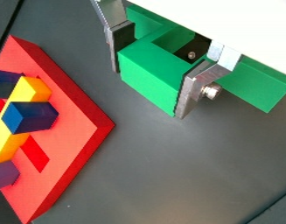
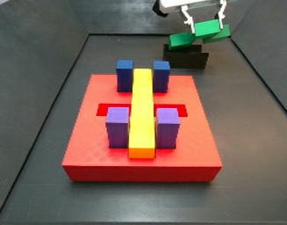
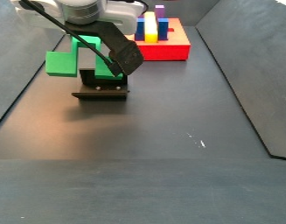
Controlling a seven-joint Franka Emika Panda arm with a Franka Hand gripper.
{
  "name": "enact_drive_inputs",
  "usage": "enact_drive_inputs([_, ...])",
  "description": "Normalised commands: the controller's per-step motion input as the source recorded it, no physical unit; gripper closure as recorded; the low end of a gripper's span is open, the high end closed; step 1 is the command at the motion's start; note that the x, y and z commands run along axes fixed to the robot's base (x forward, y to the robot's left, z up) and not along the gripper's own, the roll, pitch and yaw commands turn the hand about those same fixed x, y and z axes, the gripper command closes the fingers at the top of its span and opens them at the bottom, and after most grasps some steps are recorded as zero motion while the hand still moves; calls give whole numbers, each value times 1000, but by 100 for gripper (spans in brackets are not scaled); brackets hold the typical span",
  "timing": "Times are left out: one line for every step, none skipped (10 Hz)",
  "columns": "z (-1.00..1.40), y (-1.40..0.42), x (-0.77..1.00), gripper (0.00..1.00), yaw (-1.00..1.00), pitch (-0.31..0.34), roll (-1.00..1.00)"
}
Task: Pick up the green object. Move up. Place the green object on the fixture. Regrasp the green object. Move to above the board. Insert the green object.
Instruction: Place the green object on the fixture.
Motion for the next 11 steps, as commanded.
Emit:
enact_drive_inputs([-71,200,0,100,-369,71,-100])
enact_drive_inputs([0,154,43,100,-603,143,-463])
enact_drive_inputs([34,71,106,100,-640,194,-509])
enact_drive_inputs([0,89,140,100,-669,226,-409])
enact_drive_inputs([-91,51,249,100,-486,209,-209])
enact_drive_inputs([-54,94,280,100,-414,217,-129])
enact_drive_inputs([-100,97,194,100,-331,200,-83])
enact_drive_inputs([-209,137,11,100,-180,54,-43])
enact_drive_inputs([-249,91,-71,100,-183,0,-223])
enact_drive_inputs([-134,160,-374,100,-243,-177,-380])
enact_drive_inputs([-23,129,-360,100,-203,-291,-471])
